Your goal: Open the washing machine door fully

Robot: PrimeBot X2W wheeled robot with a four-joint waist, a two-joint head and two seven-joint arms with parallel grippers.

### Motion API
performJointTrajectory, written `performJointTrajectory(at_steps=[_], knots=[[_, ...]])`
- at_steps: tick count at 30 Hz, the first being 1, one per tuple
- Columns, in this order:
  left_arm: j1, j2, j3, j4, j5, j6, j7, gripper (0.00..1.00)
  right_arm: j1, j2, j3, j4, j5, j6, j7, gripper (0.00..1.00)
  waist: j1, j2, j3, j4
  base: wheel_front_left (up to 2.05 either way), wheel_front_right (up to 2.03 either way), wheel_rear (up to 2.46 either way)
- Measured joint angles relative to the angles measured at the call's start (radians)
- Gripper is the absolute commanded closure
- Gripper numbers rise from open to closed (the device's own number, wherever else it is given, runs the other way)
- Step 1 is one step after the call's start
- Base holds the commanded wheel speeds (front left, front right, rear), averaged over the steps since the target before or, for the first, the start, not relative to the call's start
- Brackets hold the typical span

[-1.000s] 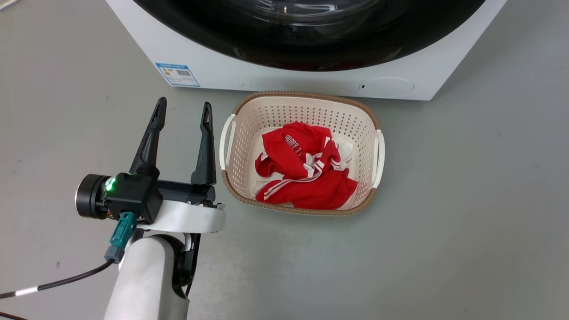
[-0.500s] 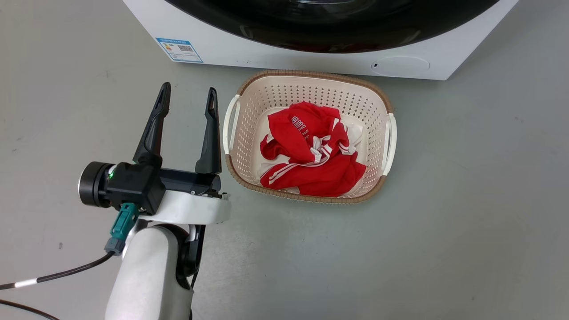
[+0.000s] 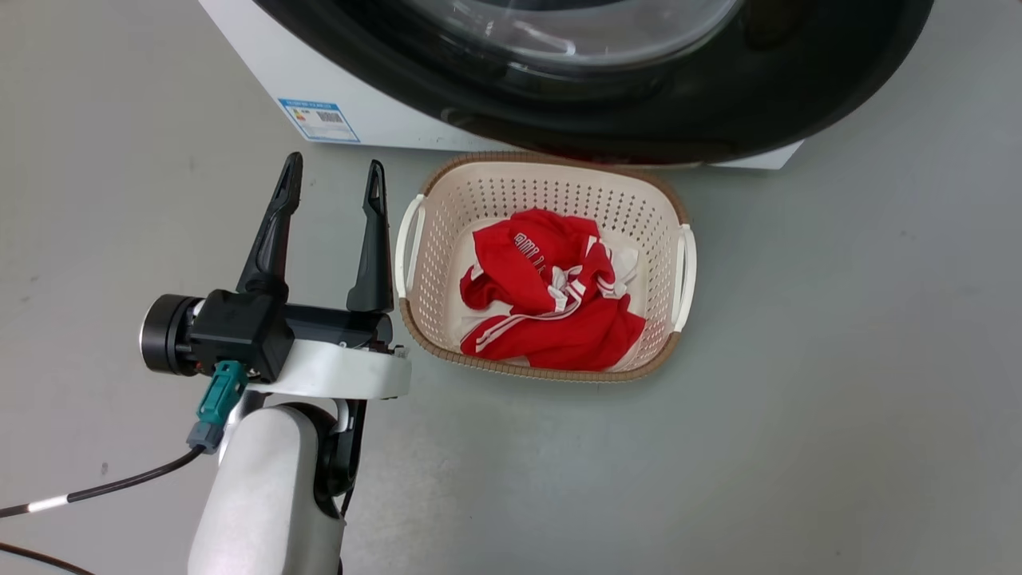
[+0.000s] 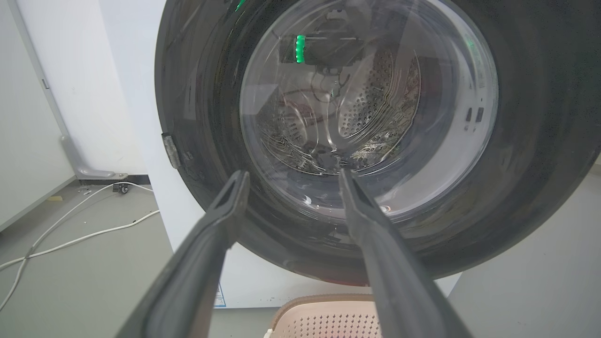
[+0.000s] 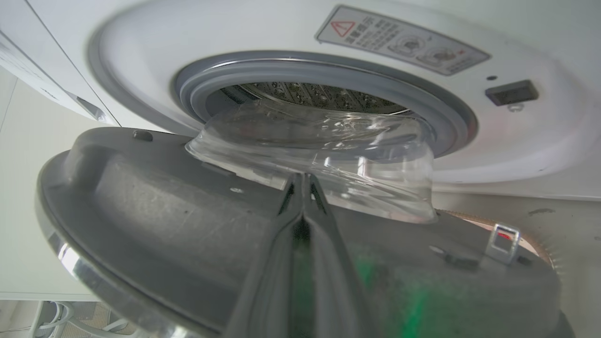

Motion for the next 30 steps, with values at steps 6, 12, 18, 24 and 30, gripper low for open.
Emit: performJointTrajectory(at_steps=[6,12,18,24,30], knots=[[0.012,0.000,0.016,0.019,0.022,-0.019,0.000,0.00,0.100,0.025,-0.026,-0.055,0.012,0.000,0.084,1.00,0.0000,0.0000,-0.056,-0.007,0.00,0.00,0.00],[0.066,0.000,0.025,0.041,0.036,-0.030,0.000,0.00,0.217,0.084,-0.047,-0.111,0.032,0.000,0.151,1.00,0.0000,0.0000,-0.134,-0.016,0.00,0.00,0.00],[0.118,0.000,0.033,0.054,0.040,-0.042,0.000,0.00,0.341,0.126,-0.048,-0.171,0.061,0.000,0.218,1.00,-0.0001,0.0000,-0.218,-0.019,0.00,0.00,0.00],[0.152,0.000,0.026,0.058,0.054,-0.050,0.000,0.00,0.423,0.142,-0.021,-0.215,0.103,0.000,0.258,1.00,-0.0001,0.0000,-0.268,-0.015,0.00,0.00,0.00],[0.171,0.000,0.000,0.072,0.050,-0.050,0.000,0.00,0.488,0.143,0.129,-0.229,0.264,0.000,0.256,1.00,-0.0001,0.0000,-0.290,-0.002,0.00,0.00,0.00]])
